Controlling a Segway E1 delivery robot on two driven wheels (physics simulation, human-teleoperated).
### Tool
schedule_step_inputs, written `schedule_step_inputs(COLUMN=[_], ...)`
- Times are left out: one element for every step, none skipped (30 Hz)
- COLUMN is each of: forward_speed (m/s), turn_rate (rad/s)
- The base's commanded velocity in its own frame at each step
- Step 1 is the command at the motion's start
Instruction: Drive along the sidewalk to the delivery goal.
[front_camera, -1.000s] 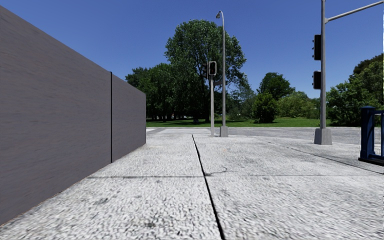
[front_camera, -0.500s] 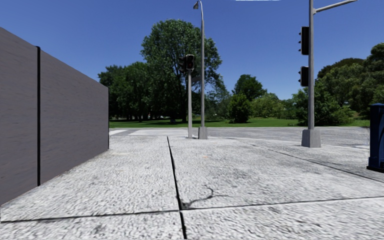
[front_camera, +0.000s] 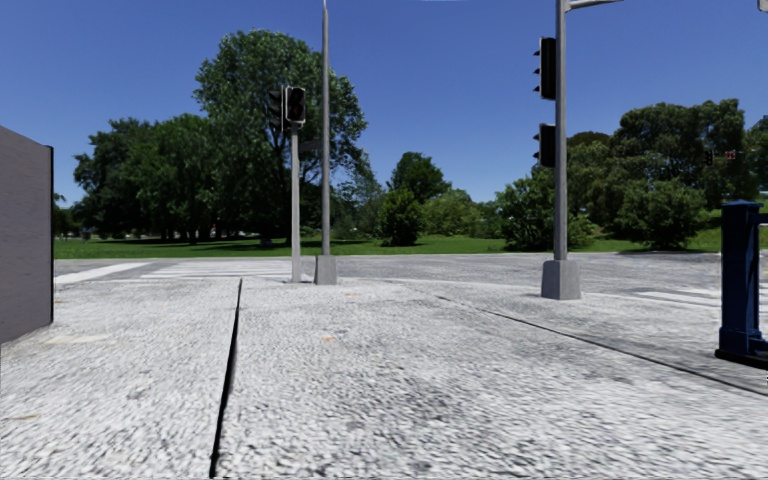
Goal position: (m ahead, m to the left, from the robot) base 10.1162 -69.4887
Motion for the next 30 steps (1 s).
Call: schedule_step_inputs(forward_speed=[2.0, 2.0, 2.0, 2.0, 2.0, 2.0, 2.0, 2.0, 2.0, 2.0, 2.0, 2.0, 2.0, 2.0, 2.0, 2.0, 2.0, 2.0, 2.0, 2.0, 2.0, 2.0, 2.0, 2.0, 2.0, 2.0, 2.0, 2.0, 2.0, 2.0], turn_rate=[-0.58, -0.58, -0.58, -0.58, -0.58, -0.58, -0.58, -0.58, -0.58, -0.58, -0.58, -0.58, -0.58, -0.58, -0.58, -0.58, -0.58, -0.58, -0.58, -0.58, -0.58, -0.58, -0.58, -0.58, -0.58, -0.58, -0.58, -0.58, -0.58, -0.58])
